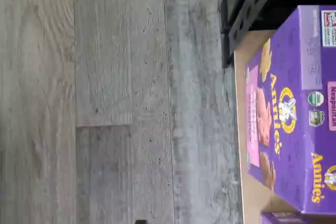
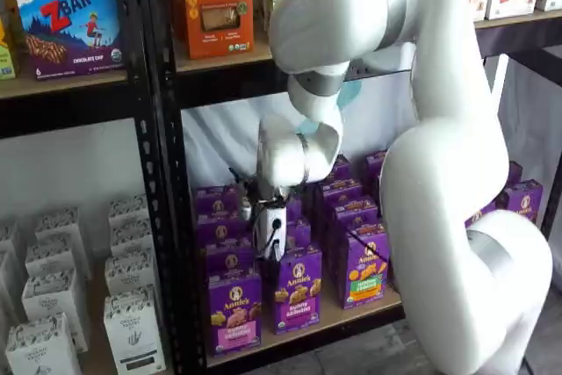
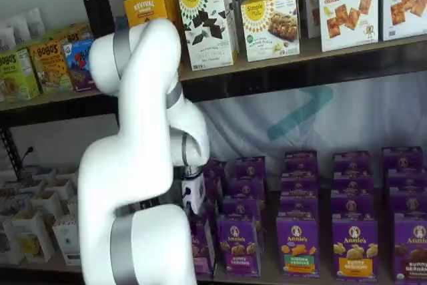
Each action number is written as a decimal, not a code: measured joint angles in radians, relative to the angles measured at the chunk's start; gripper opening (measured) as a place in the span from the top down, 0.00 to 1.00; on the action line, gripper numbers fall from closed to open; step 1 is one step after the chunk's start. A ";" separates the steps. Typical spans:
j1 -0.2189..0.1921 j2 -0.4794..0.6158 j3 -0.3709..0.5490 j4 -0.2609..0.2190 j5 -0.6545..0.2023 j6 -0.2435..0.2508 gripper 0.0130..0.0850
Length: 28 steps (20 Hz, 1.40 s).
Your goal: Pick up the purple box with a pink patch in the middle, on the bottom shelf, the first box from the left
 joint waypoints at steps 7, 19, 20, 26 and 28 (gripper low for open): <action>0.002 0.030 -0.015 -0.055 -0.075 0.049 0.00; -0.010 0.120 -0.131 -0.037 -0.044 0.024 0.00; -0.011 0.130 -0.144 -0.043 -0.039 0.029 0.00; -0.007 0.196 -0.228 -0.068 -0.007 0.057 0.00; -0.002 0.222 -0.260 -0.076 0.003 0.070 0.00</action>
